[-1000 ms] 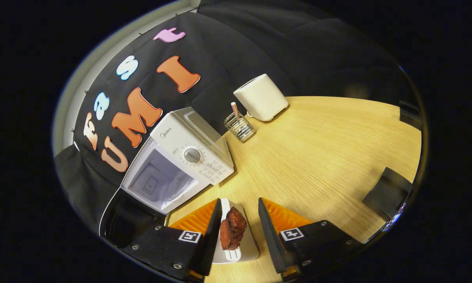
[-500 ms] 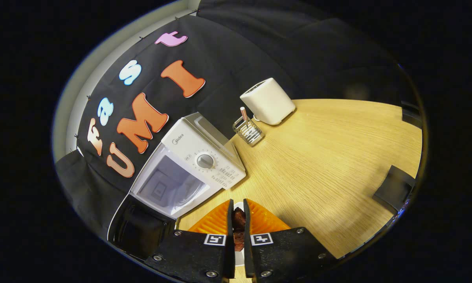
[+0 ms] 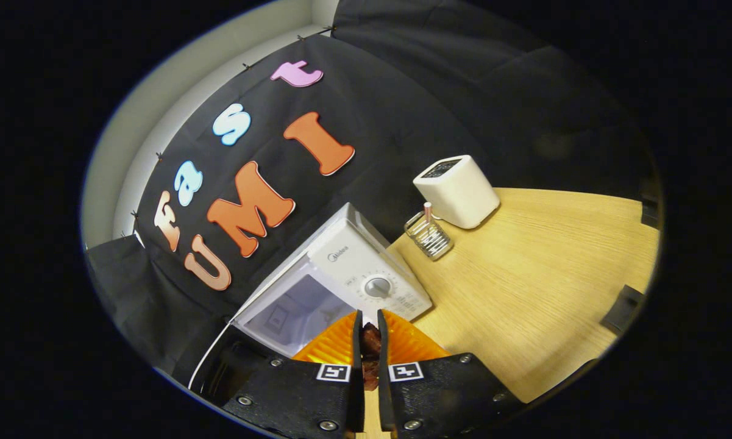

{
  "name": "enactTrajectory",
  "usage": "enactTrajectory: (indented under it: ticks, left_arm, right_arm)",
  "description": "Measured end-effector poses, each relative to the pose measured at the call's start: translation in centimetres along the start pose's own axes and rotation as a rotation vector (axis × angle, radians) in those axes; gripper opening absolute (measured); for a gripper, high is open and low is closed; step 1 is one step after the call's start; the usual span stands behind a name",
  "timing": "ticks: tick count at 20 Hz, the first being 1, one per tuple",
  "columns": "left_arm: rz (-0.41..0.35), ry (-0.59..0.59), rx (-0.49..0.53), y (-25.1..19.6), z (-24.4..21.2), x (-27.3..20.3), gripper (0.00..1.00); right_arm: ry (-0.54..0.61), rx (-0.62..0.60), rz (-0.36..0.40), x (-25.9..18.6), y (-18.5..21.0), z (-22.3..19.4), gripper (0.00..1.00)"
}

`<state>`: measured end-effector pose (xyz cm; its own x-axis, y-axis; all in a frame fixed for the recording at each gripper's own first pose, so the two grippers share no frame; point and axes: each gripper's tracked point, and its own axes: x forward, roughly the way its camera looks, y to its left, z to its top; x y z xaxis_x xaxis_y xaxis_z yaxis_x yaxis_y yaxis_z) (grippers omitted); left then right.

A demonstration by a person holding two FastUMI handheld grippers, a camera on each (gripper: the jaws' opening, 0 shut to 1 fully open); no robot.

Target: Open the microwave oven with the left hand, put the food in, and close the microwave oven.

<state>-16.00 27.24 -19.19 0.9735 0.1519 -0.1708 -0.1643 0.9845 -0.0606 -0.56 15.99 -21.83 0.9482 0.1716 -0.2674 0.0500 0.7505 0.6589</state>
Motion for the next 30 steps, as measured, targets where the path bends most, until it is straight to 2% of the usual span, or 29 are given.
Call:
enactTrajectory:
  ticks: [5,9,14,22,26,28,30]
  left_arm:
    - [0.000,-0.002,-0.002,0.4,0.0,0.3,0.90]
    - [0.000,0.007,-0.012,1.0,-0.6,0.9,0.90]
    - [0.015,0.001,-0.020,2.2,-0.5,1.5,0.89]
    - [0.026,-0.004,-0.009,3.6,-0.5,3.1,0.90]
    - [0.024,0.004,-0.021,3.5,-0.9,3.9,0.90]
    - [0.015,-0.003,-0.018,3.1,-0.7,4.1,0.90]
    - [0.007,-0.003,-0.009,2.7,-0.8,4.5,0.90]
  right_arm:
    - [0.008,0.035,0.099,3.3,7.0,-1.9,0.08]
    - [0.002,0.078,0.131,6.6,11.1,-4.1,0.08]
    - [-0.017,0.090,0.105,11.0,13.5,-7.1,0.08]
    - [-0.056,0.094,0.030,19.0,13.3,-11.0,0.08]
    - [-0.088,-0.018,-0.057,22.0,12.0,-11.5,0.08]
    - [-0.098,-0.059,-0.062,22.5,12.2,-11.4,0.14]
    - [-0.100,-0.131,-0.132,23.1,10.7,-11.0,0.20]
